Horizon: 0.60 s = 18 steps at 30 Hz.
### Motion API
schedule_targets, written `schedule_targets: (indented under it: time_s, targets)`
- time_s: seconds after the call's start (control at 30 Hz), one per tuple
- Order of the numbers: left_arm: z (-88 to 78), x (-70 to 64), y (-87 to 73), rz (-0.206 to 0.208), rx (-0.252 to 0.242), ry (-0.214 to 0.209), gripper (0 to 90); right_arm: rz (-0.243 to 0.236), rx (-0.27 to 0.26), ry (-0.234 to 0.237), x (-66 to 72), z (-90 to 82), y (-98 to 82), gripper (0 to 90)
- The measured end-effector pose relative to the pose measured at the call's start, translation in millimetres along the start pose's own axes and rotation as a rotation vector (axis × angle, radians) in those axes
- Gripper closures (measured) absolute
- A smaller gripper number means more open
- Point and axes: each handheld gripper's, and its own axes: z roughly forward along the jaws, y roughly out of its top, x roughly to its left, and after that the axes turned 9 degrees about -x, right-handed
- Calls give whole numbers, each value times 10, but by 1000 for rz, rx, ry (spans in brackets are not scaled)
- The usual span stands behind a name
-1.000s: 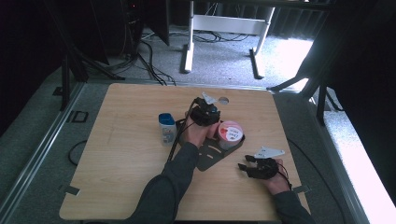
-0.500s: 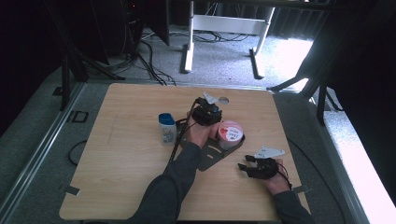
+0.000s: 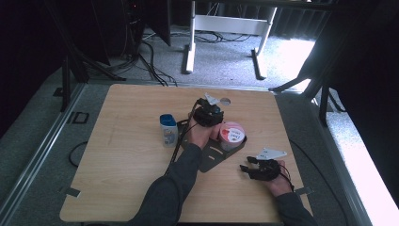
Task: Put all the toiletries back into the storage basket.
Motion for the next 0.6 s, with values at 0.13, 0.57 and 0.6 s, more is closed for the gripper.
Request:
schedule_targets:
  time_s: [0.13,0.57,0.6]
  targets:
    - [-9,10,-8,-3,6,-18,516,1,0,0,0,0,0,472]
    - [-78,50,-38,1,15,-46,392,2,0,0,1,0,0,472]
    - [-89,51,-41,3,19,-48,386,2,0,0,1,-1,0,472]
